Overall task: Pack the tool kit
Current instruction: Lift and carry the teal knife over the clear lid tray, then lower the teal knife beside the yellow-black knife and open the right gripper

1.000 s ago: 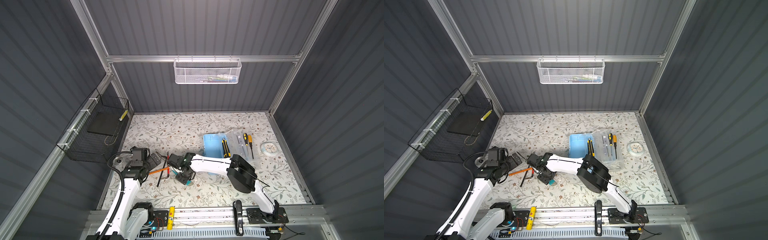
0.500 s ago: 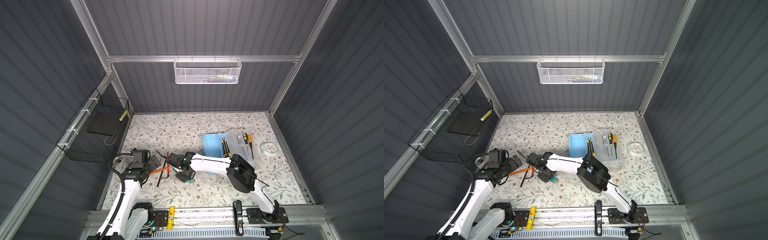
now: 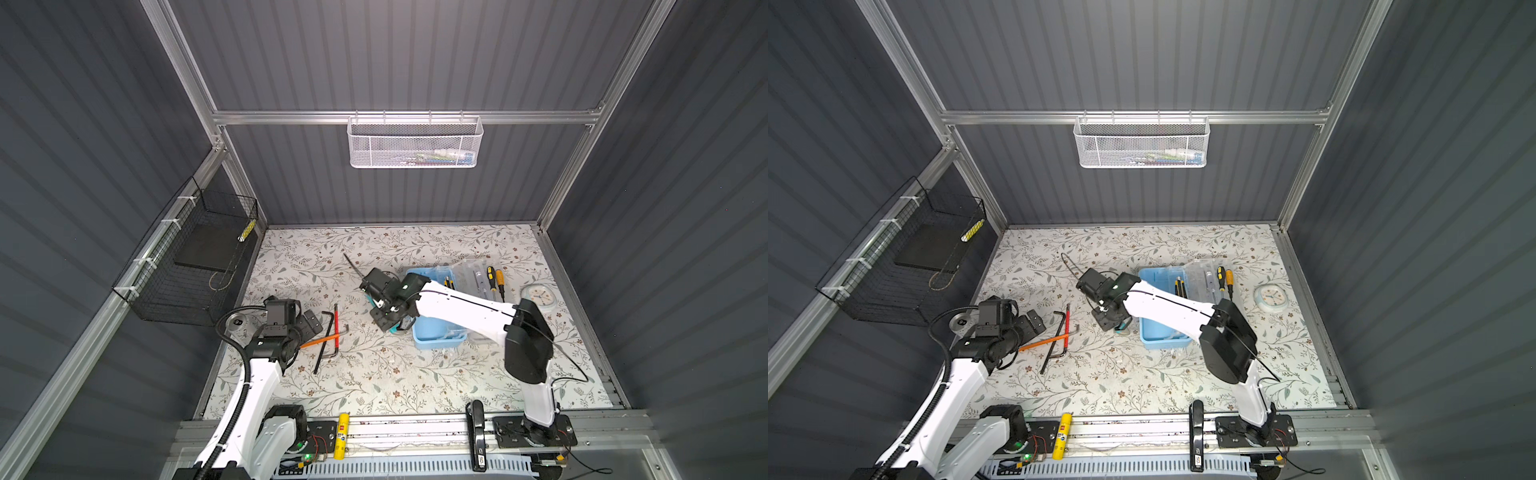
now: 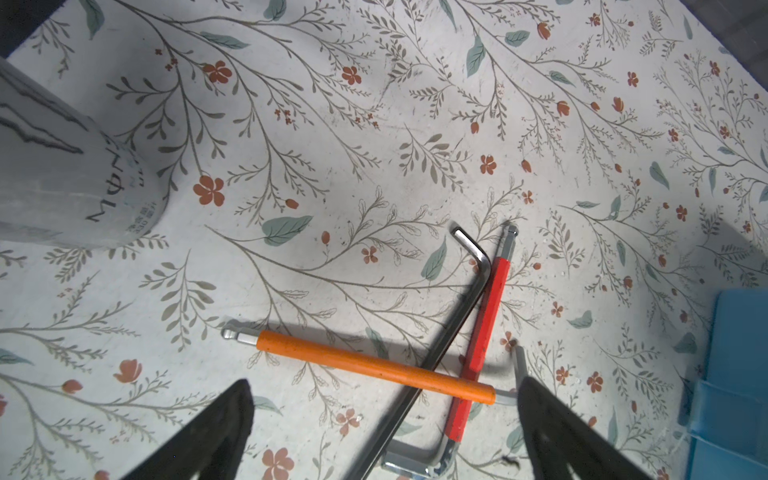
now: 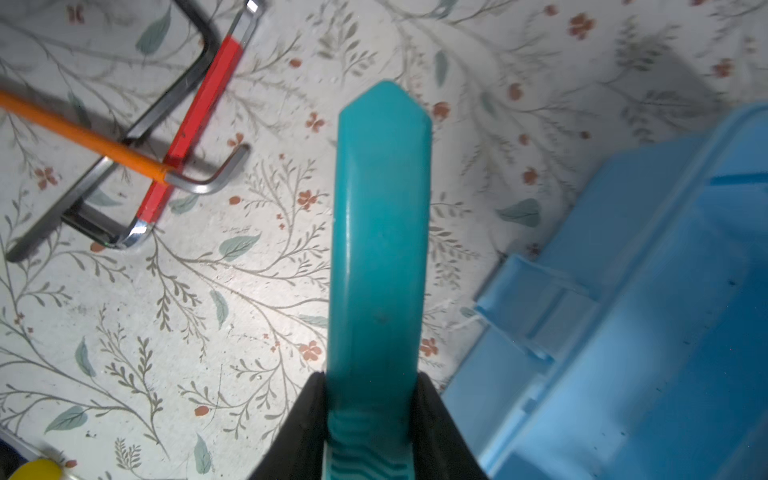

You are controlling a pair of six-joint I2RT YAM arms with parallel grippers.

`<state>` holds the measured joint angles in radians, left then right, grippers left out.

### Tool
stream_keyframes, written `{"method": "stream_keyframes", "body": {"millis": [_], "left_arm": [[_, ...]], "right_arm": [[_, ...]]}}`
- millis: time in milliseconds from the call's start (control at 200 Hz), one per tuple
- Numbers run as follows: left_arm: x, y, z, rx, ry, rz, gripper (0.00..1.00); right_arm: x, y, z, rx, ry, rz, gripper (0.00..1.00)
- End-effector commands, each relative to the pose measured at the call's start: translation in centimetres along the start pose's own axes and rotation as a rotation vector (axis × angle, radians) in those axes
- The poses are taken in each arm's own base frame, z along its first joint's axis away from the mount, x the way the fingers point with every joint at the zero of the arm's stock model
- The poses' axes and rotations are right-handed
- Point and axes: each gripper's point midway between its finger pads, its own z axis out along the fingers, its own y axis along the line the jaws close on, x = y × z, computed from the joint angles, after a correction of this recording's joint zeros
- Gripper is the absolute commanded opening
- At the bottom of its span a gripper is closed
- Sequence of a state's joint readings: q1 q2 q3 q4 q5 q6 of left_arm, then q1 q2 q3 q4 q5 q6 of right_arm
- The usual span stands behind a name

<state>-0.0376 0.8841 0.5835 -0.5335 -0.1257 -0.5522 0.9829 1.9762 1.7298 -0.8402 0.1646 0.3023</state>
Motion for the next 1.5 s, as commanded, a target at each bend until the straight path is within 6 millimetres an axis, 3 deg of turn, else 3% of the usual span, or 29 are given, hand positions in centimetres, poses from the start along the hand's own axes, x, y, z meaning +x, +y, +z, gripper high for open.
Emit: {"method": "stream_keyframes", "body": {"millis": [0,245,545,856,1281,1491], "left_arm": [[0.5,-0.1,0.5,0.019,0.014,0.019,1.00],[0.8,-0.2,0.8,0.026,0.021,0.024,0.99],[0.9,-0.1,0.7,0.032,0.016,0.022,0.99],[0.8,0.0,0.7,0.025,0.011,0.019,1.00],[0.5,-0.1,0.6,0.016,0.012,0.025,0.99],[0.5,-0.1,0.9,0.014,0.023,0.037,0.99]], "right_arm": [[0.5,-4.3,-1.7,0.082,-0.005,0.106,0.24],[1.9,-11.3,-4.5,0.129,-0.028,0.245,0.23],[4.6,-17.4,-4.6,0.201,-0.005,0.367,0.23],[6.5,-20.6,-2.7,0.243,0.062,0.401,0.23],[7.5,-22.1,-1.0,0.309,0.124,0.398,0.26],[8.2,-22.7,-1.4,0.348,0.148,0.404,0.43]]}}
